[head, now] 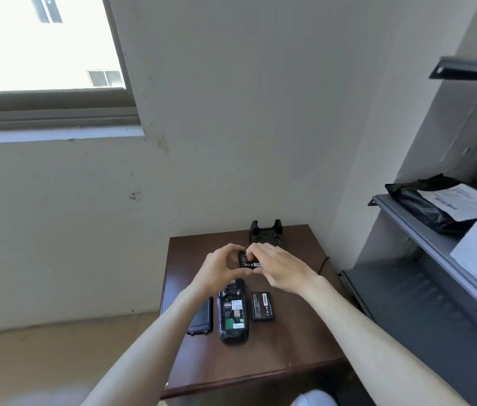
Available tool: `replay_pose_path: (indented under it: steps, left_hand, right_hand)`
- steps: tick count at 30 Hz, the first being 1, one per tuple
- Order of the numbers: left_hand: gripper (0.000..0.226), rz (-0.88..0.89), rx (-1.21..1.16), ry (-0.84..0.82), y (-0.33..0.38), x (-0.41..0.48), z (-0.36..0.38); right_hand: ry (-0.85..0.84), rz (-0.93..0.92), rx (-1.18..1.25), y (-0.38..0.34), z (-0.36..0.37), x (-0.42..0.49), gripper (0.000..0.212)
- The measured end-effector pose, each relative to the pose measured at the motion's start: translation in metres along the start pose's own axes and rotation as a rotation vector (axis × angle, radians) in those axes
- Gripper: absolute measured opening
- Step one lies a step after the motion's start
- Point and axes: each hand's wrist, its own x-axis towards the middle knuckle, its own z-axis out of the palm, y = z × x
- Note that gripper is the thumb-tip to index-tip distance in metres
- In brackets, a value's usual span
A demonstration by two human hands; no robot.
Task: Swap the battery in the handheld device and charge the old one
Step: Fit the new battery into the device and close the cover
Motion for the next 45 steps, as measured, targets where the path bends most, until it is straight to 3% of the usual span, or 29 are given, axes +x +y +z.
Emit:
replay_pose_path:
  steps: [5, 9, 12, 15, 18, 23, 27, 30, 37, 45]
  left_hand:
    - [0.051, -0.038, -0.195, -0.010, 0.004, -0.046, -0.006]
    - [0.051, -0.066, -0.277, 0.031, -0.005, -0.074, -0.005]
    - [0.053, -0.109, -0.330, 0.092, -0.007, -0.093, -0.003]
    - [0.052, -0.135, -0.363, 0.114, -0.009, -0.108, 0.001]
    - [0.051, -0.134, -0.307, 0.088, -0.016, -0.115, 0.002]
    - [0.051, -0.134, -0.115, 0.057, -0.020, -0.124, 0.006]
    - [0.051, -0.125, -0.047, 0.110, -0.021, -0.129, 0.018]
    - [0.048, -0.119, -0.057, 0.167, -0.021, -0.131, 0.025]
    - [0.048, -0.083, -0.025, 0.188, -0.021, -0.126, 0.023]
    - [0.057, -0.062, 0.003, 0.144, -0.030, -0.127, 0.023]
  right_hand:
    - [-0.044, 0.093, 0.115, -0.039, -0.014, -0.021, 0.032]
    - [0.077, 0.401, 0.450, -0.061, -0.003, -0.040, 0.040]
    - [0.185, 0.742, 0.762, -0.074, 0.025, -0.052, 0.050]
    - [0.109, 0.929, 1.154, -0.095, 0.039, -0.058, 0.038]
    - [0.167, 0.943, 1.299, -0.111, 0.044, -0.062, 0.023]
    - [0.274, 0.919, 1.321, -0.129, 0.052, -0.064, 0.011]
    - [0.361, 0.796, 1.118, -0.140, 0.053, -0.066, 0.013]
    - [0.352, 0.731, 0.960, -0.143, 0.052, -0.068, 0.018]
    - [0.321, 0.688, 0.853, -0.139, 0.051, -0.067, 0.024]
    - [0.380, 0.878, 1.128, -0.126, 0.054, -0.062, 0.014]
